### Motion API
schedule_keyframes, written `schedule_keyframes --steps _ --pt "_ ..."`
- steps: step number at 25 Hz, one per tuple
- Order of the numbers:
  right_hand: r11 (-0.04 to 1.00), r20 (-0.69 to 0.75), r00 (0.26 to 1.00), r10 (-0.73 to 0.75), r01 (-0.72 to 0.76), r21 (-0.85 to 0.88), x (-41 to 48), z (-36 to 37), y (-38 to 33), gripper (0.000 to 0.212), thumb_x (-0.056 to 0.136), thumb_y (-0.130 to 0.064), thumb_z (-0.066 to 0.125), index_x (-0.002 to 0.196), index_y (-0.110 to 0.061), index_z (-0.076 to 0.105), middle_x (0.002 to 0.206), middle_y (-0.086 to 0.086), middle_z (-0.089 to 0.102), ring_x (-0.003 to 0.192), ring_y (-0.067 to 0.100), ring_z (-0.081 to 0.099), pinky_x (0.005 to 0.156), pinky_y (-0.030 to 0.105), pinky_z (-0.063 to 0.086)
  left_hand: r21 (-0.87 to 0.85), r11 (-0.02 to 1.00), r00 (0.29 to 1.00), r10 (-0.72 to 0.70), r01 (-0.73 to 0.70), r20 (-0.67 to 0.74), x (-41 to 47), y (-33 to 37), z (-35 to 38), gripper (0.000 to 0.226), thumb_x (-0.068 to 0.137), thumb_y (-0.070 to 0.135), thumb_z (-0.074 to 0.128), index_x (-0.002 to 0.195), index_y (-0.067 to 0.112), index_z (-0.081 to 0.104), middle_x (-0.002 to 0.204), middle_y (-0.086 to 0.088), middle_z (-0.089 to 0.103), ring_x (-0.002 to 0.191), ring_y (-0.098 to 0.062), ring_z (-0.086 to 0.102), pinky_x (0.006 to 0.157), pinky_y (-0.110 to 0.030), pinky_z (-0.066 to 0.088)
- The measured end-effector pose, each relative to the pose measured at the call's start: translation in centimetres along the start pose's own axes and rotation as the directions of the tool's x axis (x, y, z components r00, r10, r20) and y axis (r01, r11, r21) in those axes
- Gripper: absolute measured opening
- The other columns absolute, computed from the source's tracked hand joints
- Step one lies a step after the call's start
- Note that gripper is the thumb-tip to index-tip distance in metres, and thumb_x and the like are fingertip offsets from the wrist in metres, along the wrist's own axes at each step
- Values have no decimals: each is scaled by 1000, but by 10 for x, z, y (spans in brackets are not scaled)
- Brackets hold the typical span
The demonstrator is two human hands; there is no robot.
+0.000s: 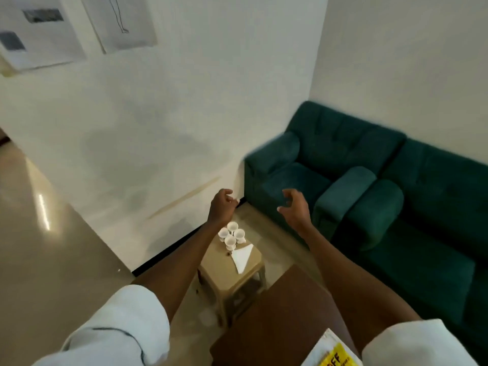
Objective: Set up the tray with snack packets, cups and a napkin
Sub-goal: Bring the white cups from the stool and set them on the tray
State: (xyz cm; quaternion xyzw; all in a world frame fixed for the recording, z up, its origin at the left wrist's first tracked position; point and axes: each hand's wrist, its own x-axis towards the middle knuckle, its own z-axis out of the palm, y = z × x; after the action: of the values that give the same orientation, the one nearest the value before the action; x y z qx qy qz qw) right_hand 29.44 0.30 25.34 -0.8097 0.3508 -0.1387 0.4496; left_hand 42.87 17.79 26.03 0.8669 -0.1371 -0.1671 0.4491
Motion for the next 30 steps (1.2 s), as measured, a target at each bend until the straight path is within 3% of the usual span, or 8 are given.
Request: schedule_keyframes --steps 4,7,11,15,18,22,25,30 --pt "997 48 997 54 -51 -61 25 52 -21 57 89 6 71 142 -5 54 140 13 55 127 28 58 109 39 49 8 999 994 -52 51 98 30 -43 -9 41 96 7 65 135 -2 57 134 -20 64 125 -33 61 106 -36 48" --pt "991 96 994 55 -43 -123 59 101 -53 56 88 8 68 141 -5 55 140 13 55 125 26 58 103 28 48 3 995 991 -102 102 91 69 -77 -27 40 94 8 68 131 -4 60 130 -22 66 121 -34 64 103 -37 51" --pt "968 165 972 166 -129 -213 88 171 -45 56 89 7 68 141 -7 54 141 12 55 123 27 57 102 41 54 137 976 968 -193 172 163 111 -140 -24 48 90 31 75 127 3 62 127 -14 66 119 -31 66 97 -37 54" --pt "946 158 985 67 -13 -324 183 217 -29 62 90 -3 72 147 -10 49 150 13 51 132 28 55 105 37 50 260 963 986 -111 75 128 223 -160 -10 55 91 44 69 133 12 53 136 -10 55 129 -30 58 101 -38 50" --pt "863 204 977 58 54 -502 257 273 13 78 89 -19 79 156 -14 39 162 10 41 144 30 46 115 39 41 345 938 987 -76 22 144 291 -200 23 63 87 44 74 137 12 50 136 -11 53 128 -32 56 101 -42 51" --pt "785 372 927 43 199 -586 342 347 66 100 80 -36 87 159 -9 32 164 14 35 150 34 37 123 44 32 435 895 988 39 -101 148 359 -250 72 75 83 46 78 142 13 45 141 -14 46 130 -35 53 103 -47 52" --pt "710 447 880 160 212 -671 335 398 149 93 73 -40 92 146 -9 44 148 13 50 134 35 51 110 46 47 517 854 983 -46 -52 176 348 -305 136 80 82 50 79 143 13 43 145 -15 44 129 -36 52 97 -50 56" --pt "713 368 923 109 185 -676 317 427 216 77 78 -25 87 140 -11 45 139 12 54 120 35 60 94 47 56 612 776 972 9 -155 236 331 -359 191 78 88 48 75 148 14 39 149 -18 43 127 -34 60 94 -42 61"
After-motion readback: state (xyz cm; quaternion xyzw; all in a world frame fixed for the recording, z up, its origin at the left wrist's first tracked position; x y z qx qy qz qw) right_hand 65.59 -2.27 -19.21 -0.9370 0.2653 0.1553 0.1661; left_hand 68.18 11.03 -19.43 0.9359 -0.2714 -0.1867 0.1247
